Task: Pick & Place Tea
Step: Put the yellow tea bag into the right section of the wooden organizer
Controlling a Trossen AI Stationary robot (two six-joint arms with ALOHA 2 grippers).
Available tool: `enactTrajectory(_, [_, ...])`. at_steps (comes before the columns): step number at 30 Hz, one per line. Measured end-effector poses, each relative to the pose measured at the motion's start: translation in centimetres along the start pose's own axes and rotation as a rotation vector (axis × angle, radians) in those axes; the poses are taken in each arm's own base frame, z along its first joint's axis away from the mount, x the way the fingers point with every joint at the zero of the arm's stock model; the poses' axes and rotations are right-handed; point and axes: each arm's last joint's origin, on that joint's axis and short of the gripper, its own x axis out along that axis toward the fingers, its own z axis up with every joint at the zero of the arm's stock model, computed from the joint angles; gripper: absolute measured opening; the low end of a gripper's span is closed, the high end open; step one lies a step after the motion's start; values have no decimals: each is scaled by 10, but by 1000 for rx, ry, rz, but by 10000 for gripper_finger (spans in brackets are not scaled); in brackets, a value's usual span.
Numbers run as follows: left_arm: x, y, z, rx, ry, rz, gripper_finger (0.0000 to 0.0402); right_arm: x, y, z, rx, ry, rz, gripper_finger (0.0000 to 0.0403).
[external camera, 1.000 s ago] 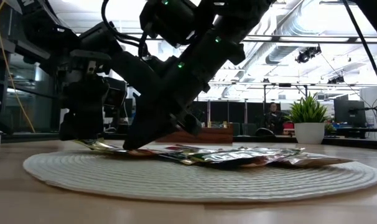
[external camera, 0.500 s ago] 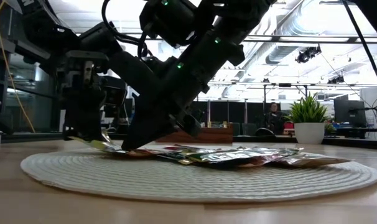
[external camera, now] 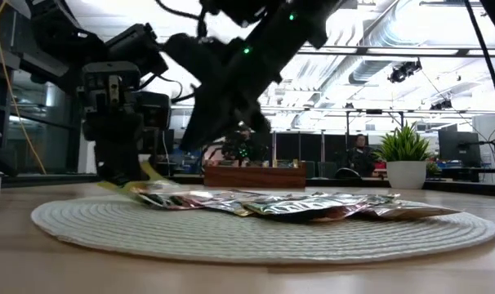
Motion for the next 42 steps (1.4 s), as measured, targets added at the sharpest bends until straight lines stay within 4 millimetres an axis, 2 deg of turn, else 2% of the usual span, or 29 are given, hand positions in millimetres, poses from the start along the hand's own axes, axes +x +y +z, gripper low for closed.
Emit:
enactTrajectory(5, [-7,-13,15,104,6,19,0,-27,-3,17,-4,-33,-3,0])
enactTrajectory(8, [-14,-21,25,179,44,87,0,-42,-8,23,-12,-17,-24,0])
enactTrajectory(14, [-37,-44,53,390,96,221,0,-80,-20,39,-14,-23,-70,6])
enactTrajectory(17, [-50,-58,70,477,62,265,0,-90,-28,47,3,-25,-45,10])
enactTrajectory(22, [-67,-77,90,553,-2,320,0,-92,-36,53,-31,-17,2,11])
enactTrajectory(26, [-74,-83,94,577,-5,361,0,-92,-34,56,-52,-39,28,21])
enactTrajectory(33, [-74,-83,93,590,14,373,0,-92,-32,58,-81,-56,81,84])
enactTrajectory(38, [-74,-83,94,629,14,368,0,-92,-30,59,-184,-56,125,134])
enactTrajectory(42, [-74,-83,94,661,24,354,0,-87,-32,54,-236,-68,114,157])
